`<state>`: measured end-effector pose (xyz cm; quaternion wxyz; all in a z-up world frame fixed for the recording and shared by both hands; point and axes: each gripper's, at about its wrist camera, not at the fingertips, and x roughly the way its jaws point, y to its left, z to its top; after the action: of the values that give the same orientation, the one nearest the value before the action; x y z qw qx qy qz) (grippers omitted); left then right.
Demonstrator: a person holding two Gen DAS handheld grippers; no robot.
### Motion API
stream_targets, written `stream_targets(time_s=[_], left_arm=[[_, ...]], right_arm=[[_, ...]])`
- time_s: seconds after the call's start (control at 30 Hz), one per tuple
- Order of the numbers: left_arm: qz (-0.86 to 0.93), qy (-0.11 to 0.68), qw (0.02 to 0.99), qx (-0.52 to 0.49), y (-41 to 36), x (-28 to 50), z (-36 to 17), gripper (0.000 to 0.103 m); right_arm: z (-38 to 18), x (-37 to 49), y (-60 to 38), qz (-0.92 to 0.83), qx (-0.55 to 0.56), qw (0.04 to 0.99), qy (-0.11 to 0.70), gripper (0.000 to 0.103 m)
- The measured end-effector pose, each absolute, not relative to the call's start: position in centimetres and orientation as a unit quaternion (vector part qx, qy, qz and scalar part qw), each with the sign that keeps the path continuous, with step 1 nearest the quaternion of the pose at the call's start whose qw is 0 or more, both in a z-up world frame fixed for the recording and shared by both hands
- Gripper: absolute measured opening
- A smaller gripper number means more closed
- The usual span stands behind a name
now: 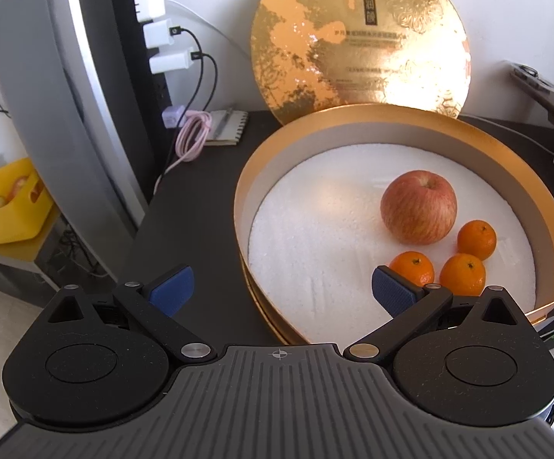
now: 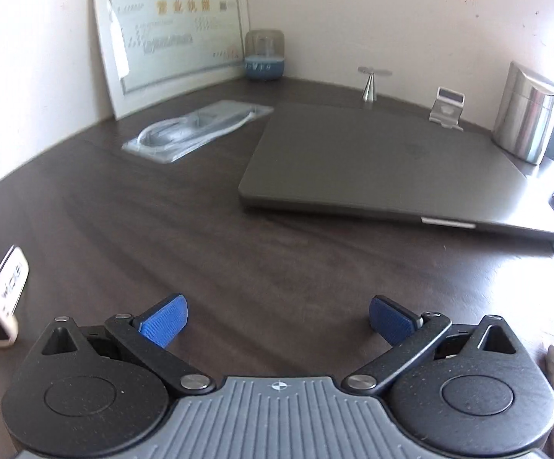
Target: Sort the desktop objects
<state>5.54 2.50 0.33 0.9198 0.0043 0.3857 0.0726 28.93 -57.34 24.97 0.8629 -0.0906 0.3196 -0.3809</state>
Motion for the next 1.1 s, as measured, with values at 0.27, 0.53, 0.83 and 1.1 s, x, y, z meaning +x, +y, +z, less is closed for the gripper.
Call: stream_targets(time_s=[0.27,0.53,0.83,1.1], left_arm=[[0.075,0.383,0.921,-0.008,4.0,5.7,0.1,0.102],[0.057,0.385,0.921,-0.013,4.9,6.0,-0.4,0.102],[0.069,0.388,0.919,-0.014,5.1,4.5,-0.6,0.102],[0.058,0.379,0.923,0.001,4.4,5.7,-0.3,0.102]], right_arm=[[25.1,29.2,-57.9,-0.382,-0.093,0.866,0.309,0.103],[25.2,29.2,-57.9,-0.382,-0.094,0.866,0.310,0.103],[25.3,29.2,-57.9,-0.382,-0.094,0.866,0.310,0.103],[25.4,29.3,-57.9,-0.381,-0.094,0.866,0.310,0.103]])
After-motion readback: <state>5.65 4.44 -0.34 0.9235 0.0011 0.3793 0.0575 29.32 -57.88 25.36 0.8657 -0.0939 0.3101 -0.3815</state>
